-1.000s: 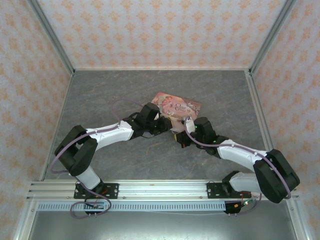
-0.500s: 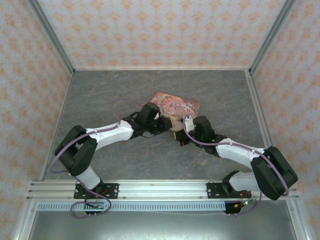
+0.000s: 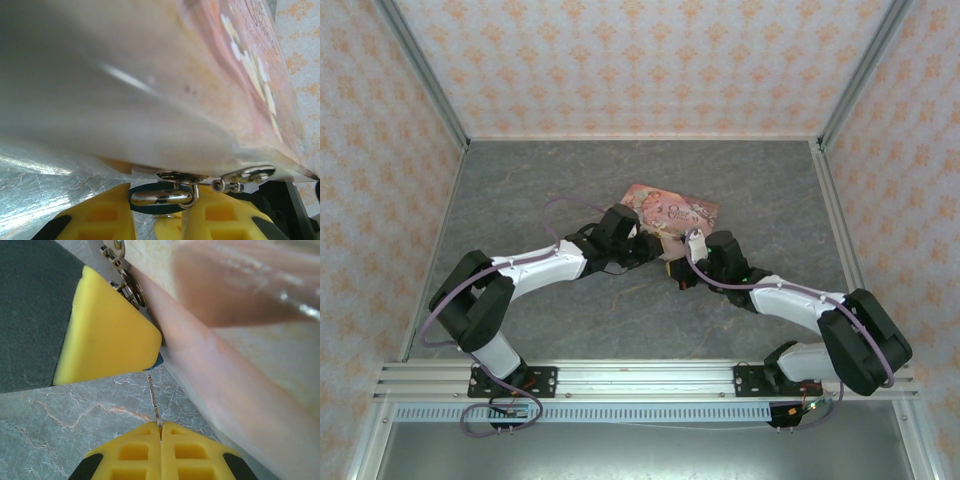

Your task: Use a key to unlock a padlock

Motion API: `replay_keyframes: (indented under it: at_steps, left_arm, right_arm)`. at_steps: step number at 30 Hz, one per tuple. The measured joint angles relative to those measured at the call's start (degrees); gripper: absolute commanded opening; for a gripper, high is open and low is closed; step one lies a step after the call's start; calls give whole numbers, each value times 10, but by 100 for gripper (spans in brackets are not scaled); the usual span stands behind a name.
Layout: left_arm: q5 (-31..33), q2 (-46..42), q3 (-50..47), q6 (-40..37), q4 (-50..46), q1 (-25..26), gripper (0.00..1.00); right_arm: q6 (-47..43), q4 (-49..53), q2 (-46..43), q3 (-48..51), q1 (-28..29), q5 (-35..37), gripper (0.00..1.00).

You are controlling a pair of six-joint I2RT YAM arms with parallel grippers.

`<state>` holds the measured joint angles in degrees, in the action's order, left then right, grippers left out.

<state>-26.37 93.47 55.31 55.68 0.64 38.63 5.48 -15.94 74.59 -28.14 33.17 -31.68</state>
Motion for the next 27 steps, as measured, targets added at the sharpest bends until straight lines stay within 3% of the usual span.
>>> replay_keyframes:
  at_steps: [27]
  left_arm:
    - [-2,0,2,2,0,-4,13]
  right_arm:
    - [9,-35,11,0,-5,-11,0]
